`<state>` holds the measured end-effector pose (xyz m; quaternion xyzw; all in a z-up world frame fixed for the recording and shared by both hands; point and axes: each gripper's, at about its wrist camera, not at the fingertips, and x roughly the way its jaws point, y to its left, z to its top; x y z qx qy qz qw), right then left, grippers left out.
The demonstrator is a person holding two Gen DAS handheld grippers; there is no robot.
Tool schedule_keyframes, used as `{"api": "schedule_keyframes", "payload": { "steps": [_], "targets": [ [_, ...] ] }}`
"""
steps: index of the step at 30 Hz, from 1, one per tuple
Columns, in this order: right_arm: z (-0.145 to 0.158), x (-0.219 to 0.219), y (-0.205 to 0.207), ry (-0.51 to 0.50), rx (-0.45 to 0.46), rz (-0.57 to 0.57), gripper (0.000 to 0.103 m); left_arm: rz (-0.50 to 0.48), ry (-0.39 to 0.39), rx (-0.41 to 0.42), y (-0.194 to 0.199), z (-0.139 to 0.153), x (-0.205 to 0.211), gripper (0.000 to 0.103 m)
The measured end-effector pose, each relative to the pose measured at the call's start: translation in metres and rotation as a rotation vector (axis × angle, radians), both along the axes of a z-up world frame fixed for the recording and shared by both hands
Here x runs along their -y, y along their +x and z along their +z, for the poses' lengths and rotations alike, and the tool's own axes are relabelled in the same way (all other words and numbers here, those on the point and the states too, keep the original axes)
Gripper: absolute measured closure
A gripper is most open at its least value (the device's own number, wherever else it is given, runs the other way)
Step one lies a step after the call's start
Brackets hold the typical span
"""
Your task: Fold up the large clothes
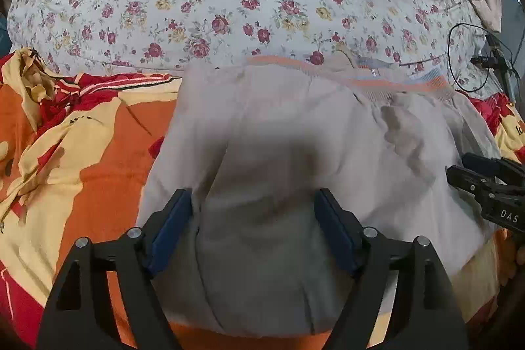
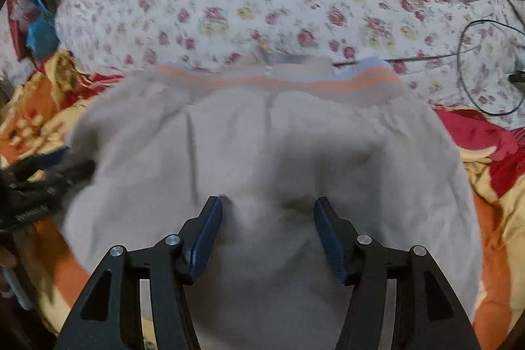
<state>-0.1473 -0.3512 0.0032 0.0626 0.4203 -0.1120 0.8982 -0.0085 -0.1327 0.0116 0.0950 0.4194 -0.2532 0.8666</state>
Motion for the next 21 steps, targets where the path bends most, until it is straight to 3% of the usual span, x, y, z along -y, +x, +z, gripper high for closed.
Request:
{"api": "schedule_keyframes", "payload": {
  "steps": [3,8,13,21],
  "targets": [
    [0.000,0.008,-0.003,0.043,0.012,-0.022,0.043,0.001,-0.007,0.000,0.001,0.000,-0.002,0.024],
    [0.018,0.000,-0.009,0.095,0.124,0.013,0.039,0.002,-0.013,0.003,-0.001,0.004,-0.003,0.024],
    [0.013,-0.016,-0.004,0.083,0.115,0.068,0.037,0.020,-0.026,-0.003,0.000,0.006,-0.007,0.024],
    [0.017,-0.011,-0.010,0.006,0.148,0.041,0.037,0.063,-0.048,0.018,0.001,0.019,-0.022,0.024]
  ]
}}
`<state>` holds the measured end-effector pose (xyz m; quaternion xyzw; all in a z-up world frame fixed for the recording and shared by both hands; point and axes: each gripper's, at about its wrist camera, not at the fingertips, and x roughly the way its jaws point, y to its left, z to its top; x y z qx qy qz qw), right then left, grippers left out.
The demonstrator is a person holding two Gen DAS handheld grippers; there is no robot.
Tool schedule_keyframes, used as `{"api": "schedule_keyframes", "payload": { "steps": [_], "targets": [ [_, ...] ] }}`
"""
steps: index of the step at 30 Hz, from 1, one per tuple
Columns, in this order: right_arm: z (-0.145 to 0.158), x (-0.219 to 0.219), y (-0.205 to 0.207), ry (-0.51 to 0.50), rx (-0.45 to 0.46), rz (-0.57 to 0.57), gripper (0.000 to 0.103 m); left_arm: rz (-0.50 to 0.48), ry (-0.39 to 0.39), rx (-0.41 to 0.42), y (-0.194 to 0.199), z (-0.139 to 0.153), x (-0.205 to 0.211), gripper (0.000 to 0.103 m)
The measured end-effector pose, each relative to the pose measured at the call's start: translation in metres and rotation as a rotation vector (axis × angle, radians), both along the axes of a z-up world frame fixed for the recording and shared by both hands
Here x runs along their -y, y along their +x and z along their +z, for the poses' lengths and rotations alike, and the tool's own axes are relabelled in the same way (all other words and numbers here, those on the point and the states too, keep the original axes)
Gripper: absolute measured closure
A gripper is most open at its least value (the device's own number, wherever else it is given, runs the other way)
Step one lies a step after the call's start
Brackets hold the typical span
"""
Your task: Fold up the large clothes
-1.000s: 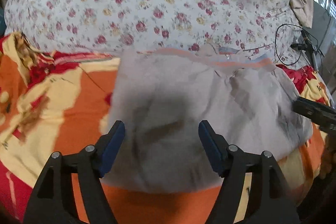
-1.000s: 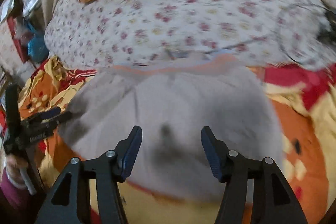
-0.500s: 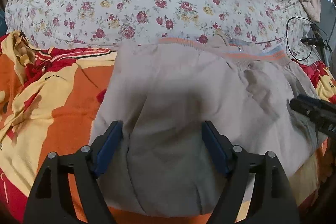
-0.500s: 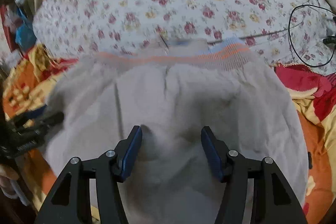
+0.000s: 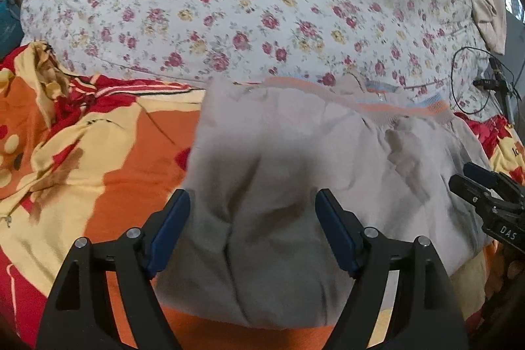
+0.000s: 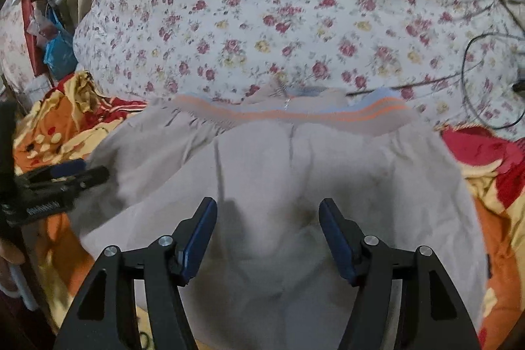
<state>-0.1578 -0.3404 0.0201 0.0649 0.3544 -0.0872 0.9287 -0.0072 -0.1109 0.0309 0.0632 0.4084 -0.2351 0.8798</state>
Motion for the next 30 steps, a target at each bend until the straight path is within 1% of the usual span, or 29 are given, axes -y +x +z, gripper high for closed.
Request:
{"api": "schedule_keyframes", "payload": {
  "steps": [2,6,9,11,12,13,15,17,20,22,26,28,30],
  "targets": [
    [-0.001,0.003,-0.001,-0.006,-0.004,-0.017,0.036,0.016,-0.003,-0.001,0.002,0.002,-0.006,0.024],
    [-0.005,0.009,-0.002,0.042,-0.009,-0.025,0.037,0.075,0.029,-0.012,0.011,-0.002,-0.017,0.024],
    [-0.005,0.004,-0.002,0.070,-0.016,-0.013,0.038,0.100,0.034,-0.011,0.017,-0.003,-0.020,0.024],
    [0.001,0.000,0.002,0.099,-0.022,0.000,0.044,0.104,0.031,-0.015,0.019,-0.004,-0.020,0.024],
    [0.004,-0.002,0.004,0.101,-0.023,0.008,0.045,0.109,0.028,-0.015,0.020,-0.004,-0.021,0.024],
    [0.008,-0.007,0.007,0.085,-0.025,0.021,0.047,0.110,0.028,-0.015,0.021,-0.004,-0.020,0.024],
    [0.014,-0.018,0.017,0.020,-0.035,0.043,0.049,0.107,0.035,-0.017,0.021,-0.005,-0.020,0.024],
    [0.014,-0.027,0.035,-0.030,-0.076,0.049,0.051,0.108,0.038,-0.016,0.021,-0.006,-0.020,0.024],
    [0.003,-0.027,0.061,-0.022,-0.131,0.034,0.059,0.104,0.041,-0.021,0.022,-0.006,-0.020,0.024],
    [-0.007,-0.026,0.076,-0.018,-0.161,0.017,0.061,0.100,0.044,-0.020,0.023,-0.007,-0.019,0.024],
    [-0.028,-0.025,0.100,-0.033,-0.203,-0.020,0.061,0.092,0.046,-0.016,0.024,-0.006,-0.017,0.024],
    [-0.031,-0.025,0.107,-0.044,-0.214,-0.017,0.061,0.091,0.041,-0.019,0.025,-0.005,-0.017,0.024],
    [-0.028,-0.023,0.107,-0.030,-0.222,-0.015,0.061,0.091,0.036,-0.027,0.026,-0.006,-0.018,0.024]
  ]
}}
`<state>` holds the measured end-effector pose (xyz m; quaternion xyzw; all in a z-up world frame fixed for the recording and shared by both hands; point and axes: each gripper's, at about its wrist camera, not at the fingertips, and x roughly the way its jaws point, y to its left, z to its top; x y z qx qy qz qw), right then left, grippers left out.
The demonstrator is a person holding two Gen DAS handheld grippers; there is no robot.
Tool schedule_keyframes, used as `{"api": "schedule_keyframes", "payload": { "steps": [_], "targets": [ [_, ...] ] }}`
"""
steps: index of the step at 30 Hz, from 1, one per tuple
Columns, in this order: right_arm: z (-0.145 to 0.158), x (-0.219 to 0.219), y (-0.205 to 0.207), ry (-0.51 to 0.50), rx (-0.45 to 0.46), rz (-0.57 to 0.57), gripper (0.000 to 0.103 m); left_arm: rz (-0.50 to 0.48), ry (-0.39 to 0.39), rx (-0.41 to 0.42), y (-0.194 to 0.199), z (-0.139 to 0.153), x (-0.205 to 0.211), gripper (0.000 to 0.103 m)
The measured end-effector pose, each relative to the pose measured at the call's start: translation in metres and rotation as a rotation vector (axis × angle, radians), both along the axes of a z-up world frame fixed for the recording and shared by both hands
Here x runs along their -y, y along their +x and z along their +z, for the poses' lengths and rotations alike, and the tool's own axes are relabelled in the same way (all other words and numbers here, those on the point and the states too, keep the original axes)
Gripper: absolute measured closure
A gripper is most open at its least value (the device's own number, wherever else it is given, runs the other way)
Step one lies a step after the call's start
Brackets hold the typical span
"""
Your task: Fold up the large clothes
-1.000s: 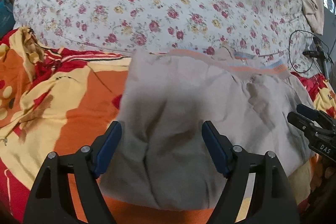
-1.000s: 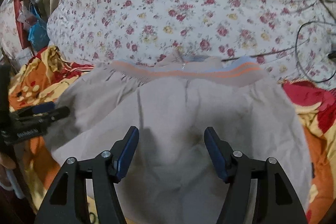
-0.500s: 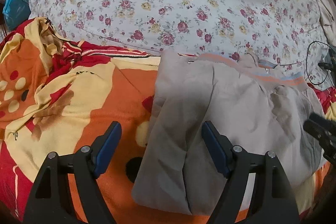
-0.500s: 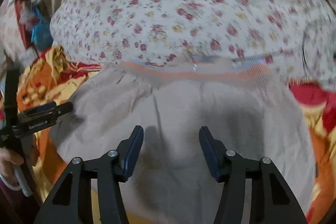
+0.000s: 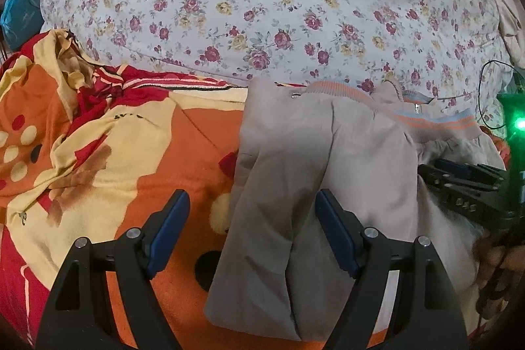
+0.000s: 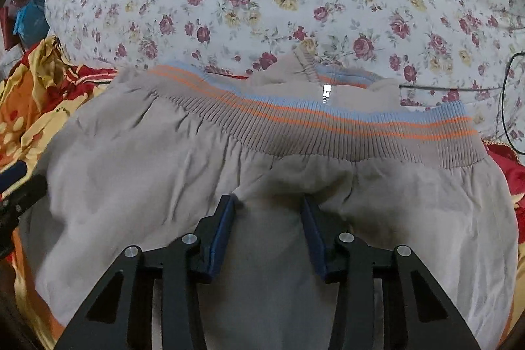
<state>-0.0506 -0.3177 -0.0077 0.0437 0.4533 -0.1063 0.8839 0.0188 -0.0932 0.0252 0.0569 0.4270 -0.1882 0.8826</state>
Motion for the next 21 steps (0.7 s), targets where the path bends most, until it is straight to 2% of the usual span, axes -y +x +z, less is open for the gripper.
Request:
{"api": "schedule_keyframes", "payload": {
  "steps": [6,9,11,17,21],
  "targets": [
    [0.037,0.007,-0.018,0.059,0.088,0.004,0.057,0.010,-0.074,-0.085,0.006,-0.002,-0.005,0.024],
    [0.044,0.003,-0.010,0.123,0.098,0.026,0.054,0.013,-0.068,-0.084,0.005,-0.003,-0.005,0.024],
    [0.040,-0.004,0.003,0.147,0.088,0.038,0.050,0.012,-0.065,-0.080,0.005,-0.002,-0.005,0.024],
    [0.007,-0.029,0.049,0.162,0.000,0.060,0.048,0.006,-0.072,-0.085,0.009,-0.002,-0.005,0.024],
    [0.002,-0.033,0.055,0.164,-0.015,0.053,0.048,0.016,-0.087,-0.101,0.014,-0.001,-0.010,0.024]
  ]
}}
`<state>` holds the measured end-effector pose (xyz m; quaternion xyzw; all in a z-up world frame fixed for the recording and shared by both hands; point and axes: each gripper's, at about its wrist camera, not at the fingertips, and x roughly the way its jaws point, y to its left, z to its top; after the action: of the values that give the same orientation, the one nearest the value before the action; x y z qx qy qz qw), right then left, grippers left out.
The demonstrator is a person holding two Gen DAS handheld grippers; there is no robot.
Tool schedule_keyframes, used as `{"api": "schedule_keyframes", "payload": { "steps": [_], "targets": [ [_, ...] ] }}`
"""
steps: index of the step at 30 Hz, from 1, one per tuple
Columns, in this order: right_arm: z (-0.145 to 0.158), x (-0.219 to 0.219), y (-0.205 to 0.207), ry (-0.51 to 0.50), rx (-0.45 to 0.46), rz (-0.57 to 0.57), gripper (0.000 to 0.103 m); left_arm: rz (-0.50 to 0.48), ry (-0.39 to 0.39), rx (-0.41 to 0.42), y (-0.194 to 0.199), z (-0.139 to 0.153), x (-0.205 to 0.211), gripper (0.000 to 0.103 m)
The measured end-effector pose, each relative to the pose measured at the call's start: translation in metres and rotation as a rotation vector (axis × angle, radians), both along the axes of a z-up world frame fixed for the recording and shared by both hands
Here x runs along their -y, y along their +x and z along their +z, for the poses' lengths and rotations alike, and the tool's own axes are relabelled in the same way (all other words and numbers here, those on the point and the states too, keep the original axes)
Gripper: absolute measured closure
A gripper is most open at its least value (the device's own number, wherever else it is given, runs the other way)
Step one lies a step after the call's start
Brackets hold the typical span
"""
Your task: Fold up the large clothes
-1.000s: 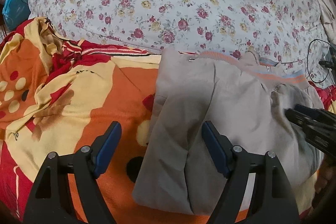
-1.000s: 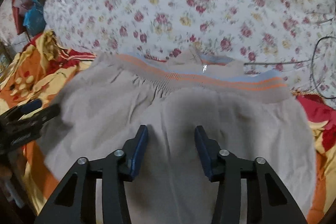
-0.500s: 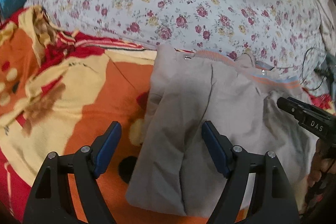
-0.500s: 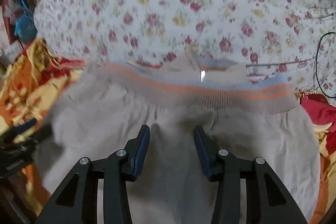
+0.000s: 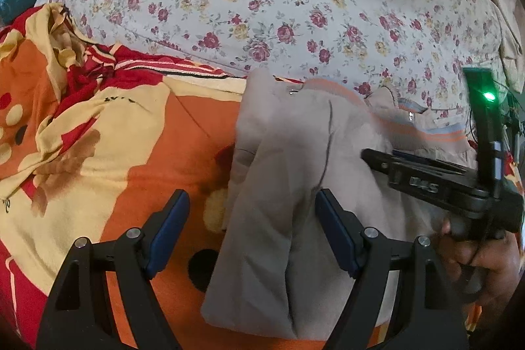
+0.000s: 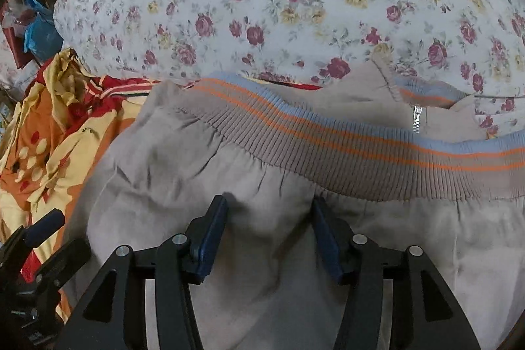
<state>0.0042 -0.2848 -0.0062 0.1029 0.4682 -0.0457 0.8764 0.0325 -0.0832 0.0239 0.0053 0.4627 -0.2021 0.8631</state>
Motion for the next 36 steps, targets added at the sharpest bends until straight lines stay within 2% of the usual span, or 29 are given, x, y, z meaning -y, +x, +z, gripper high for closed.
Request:
{"api": "schedule_keyframes", "payload": {
  "steps": [5,10,25,36],
  "targets": [
    [0.021,0.014,-0.026,0.031,0.054,0.001,0.049,0.014,-0.040,-0.033,0.005,-0.002,-0.004,0.022],
    [0.032,0.029,-0.053,0.035,0.082,-0.014,0.045,0.009,-0.011,-0.023,0.002,-0.005,0.002,0.022],
    [0.031,0.022,-0.060,0.039,0.077,0.012,0.046,0.008,-0.011,-0.036,0.005,-0.010,0.001,0.021],
    [0.022,0.010,-0.042,0.033,0.067,0.035,0.046,0.006,-0.121,-0.175,0.022,-0.025,-0.006,0.017]
  ]
}}
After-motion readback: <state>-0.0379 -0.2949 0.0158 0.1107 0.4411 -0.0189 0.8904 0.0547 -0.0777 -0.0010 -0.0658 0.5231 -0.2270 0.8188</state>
